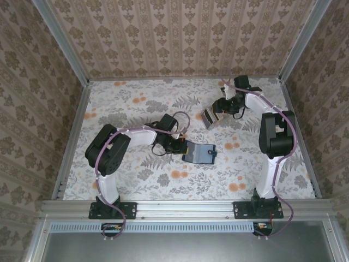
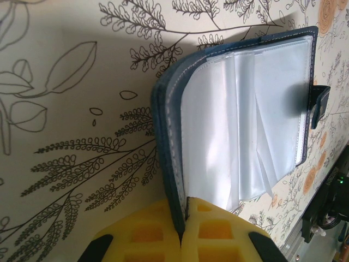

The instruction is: Put the credit cards into the card holder

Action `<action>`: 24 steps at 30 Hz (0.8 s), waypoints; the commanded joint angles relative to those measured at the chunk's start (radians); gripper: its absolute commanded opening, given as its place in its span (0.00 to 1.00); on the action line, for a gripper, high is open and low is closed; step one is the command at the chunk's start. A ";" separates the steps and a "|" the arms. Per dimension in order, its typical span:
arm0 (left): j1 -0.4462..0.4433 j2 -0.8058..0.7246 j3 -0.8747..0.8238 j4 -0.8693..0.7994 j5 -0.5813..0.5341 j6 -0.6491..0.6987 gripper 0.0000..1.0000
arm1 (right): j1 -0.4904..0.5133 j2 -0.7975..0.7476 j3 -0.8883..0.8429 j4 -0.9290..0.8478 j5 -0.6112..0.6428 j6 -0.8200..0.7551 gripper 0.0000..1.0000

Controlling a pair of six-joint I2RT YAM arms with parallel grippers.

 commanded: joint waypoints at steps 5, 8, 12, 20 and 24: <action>-0.001 0.033 0.021 -0.010 0.004 0.016 0.00 | 0.016 0.060 0.052 -0.142 0.026 -0.039 0.58; -0.003 0.043 0.026 -0.012 0.036 0.017 0.00 | 0.019 0.082 0.077 -0.176 0.026 -0.038 0.58; -0.004 0.038 0.021 -0.008 0.026 0.016 0.00 | 0.019 0.094 0.088 -0.187 0.052 -0.041 0.57; -0.005 0.033 0.016 -0.013 0.024 0.016 0.00 | 0.007 0.058 0.069 -0.124 -0.097 -0.036 0.44; -0.005 0.029 0.017 -0.031 0.018 0.024 0.00 | 0.000 0.029 0.044 -0.086 -0.105 -0.019 0.44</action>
